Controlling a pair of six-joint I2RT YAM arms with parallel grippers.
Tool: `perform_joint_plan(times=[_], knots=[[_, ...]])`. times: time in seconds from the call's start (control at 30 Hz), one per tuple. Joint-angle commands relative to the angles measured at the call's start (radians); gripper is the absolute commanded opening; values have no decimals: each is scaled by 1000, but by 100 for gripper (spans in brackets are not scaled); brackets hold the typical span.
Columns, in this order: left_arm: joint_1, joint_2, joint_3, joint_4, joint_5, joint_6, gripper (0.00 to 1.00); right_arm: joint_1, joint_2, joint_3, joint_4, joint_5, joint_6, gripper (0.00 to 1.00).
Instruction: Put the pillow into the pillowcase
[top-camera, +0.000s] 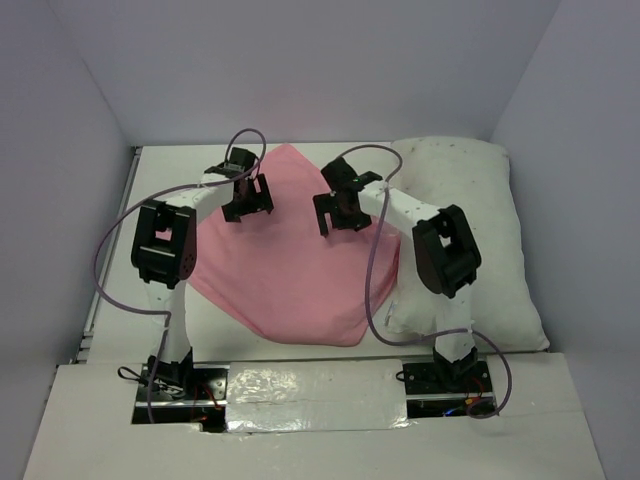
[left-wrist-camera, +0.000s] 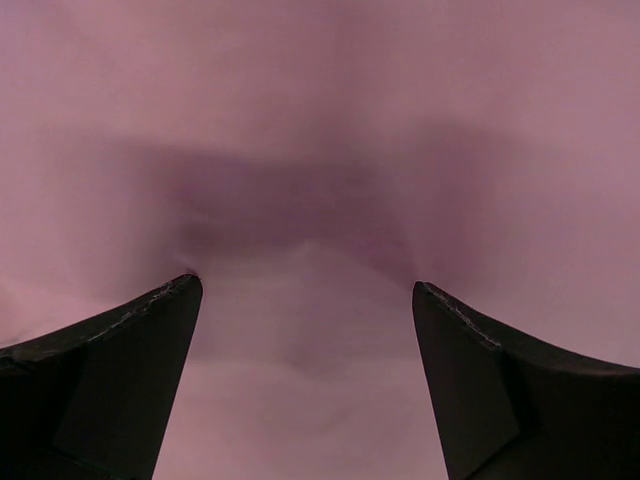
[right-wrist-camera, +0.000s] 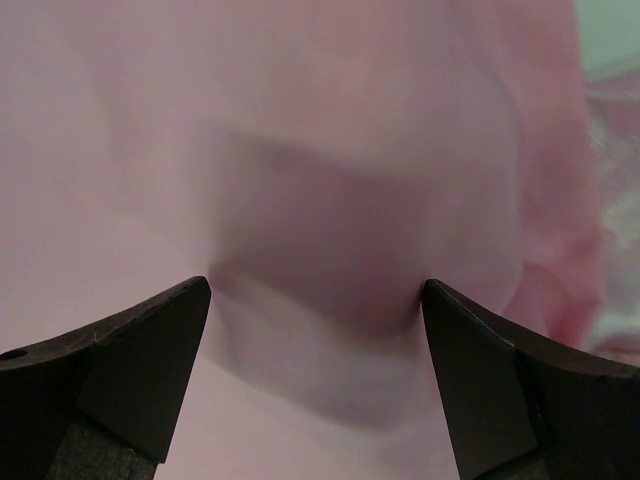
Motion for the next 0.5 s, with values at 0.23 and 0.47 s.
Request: perform_joint_plan(times=[0.23, 0.47], knots=[[201, 12, -123, 3, -50, -71, 99, 139, 231, 256, 61, -100, 51, 93], [419, 29, -99, -162, -175, -217, 99, 227, 384, 552, 51, -209, -51, 94]])
